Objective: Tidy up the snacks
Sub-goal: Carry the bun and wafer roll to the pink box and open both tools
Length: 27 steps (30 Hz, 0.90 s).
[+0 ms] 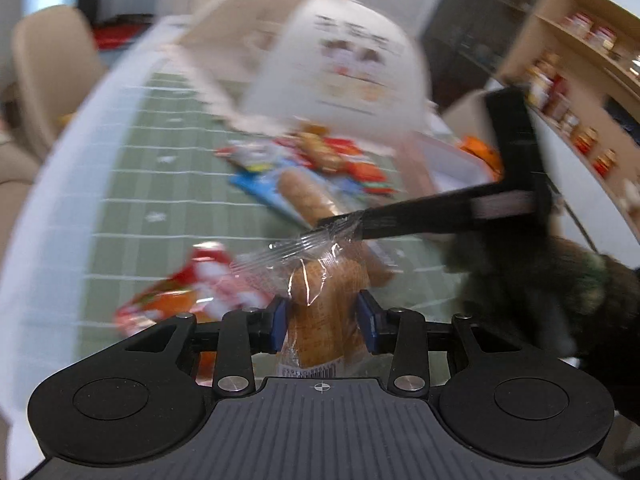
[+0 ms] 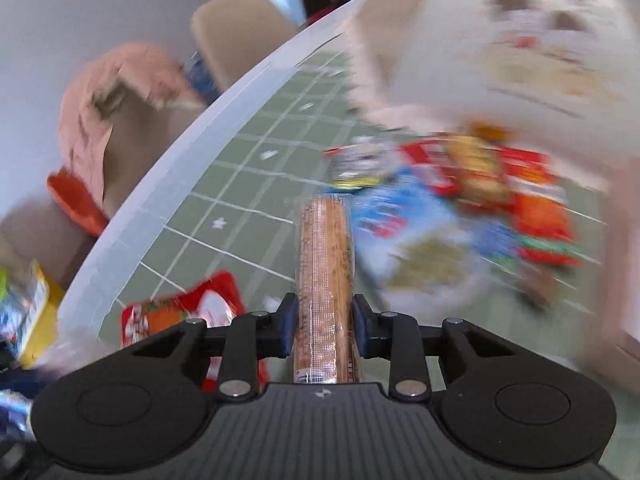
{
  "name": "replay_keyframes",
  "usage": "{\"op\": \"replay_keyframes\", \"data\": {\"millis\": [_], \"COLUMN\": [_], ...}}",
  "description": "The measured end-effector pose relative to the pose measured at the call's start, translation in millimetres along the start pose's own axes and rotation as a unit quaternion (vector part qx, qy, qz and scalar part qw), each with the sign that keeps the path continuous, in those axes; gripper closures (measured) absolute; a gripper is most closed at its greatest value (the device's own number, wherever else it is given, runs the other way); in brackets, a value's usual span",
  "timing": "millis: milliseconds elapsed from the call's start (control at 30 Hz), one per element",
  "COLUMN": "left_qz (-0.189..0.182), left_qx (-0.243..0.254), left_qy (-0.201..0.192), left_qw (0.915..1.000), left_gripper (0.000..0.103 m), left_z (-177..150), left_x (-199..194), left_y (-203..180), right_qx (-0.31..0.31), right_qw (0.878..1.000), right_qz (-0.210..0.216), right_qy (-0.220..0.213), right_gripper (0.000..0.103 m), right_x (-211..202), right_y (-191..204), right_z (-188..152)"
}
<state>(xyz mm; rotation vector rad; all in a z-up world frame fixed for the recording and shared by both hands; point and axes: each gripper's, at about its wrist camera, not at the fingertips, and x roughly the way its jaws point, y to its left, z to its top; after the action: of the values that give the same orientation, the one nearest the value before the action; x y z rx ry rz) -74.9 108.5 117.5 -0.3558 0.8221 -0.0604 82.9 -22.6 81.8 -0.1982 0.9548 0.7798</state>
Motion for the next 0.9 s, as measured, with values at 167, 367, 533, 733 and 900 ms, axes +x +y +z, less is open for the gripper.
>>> {"op": "replay_keyframes", "data": {"millis": [167, 367, 533, 733, 900], "left_qz": [-0.064, -0.150, -0.243, -0.177, -0.139], "left_qx": [0.069, 0.119, 0.025, -0.028, -0.058], "left_qy": [0.014, 0.010, -0.025, -0.028, -0.054], "left_qw": [0.9955, 0.9814, 0.9693, 0.9834, 0.9872], "left_gripper": [0.062, 0.062, 0.059, 0.061, 0.061], "left_z": [17, 67, 143, 144, 119], "left_x": [29, 71, 138, 184, 149], "left_y": [-55, -124, -153, -128, -67], "right_qx": [0.065, 0.136, 0.181, 0.196, 0.210], "right_qw": [0.992, 0.968, 0.954, 0.946, 0.946], "right_qz": [-0.091, -0.179, -0.199, -0.213, -0.168], "right_qy": [-0.055, -0.108, -0.134, -0.147, -0.180], "right_gripper": [0.075, 0.075, 0.075, 0.075, 0.075], "right_x": [-99, -177, -206, -210, -202], "right_y": [-63, -112, -140, -165, -196], "right_z": [-53, -100, -122, -112, -44]}}
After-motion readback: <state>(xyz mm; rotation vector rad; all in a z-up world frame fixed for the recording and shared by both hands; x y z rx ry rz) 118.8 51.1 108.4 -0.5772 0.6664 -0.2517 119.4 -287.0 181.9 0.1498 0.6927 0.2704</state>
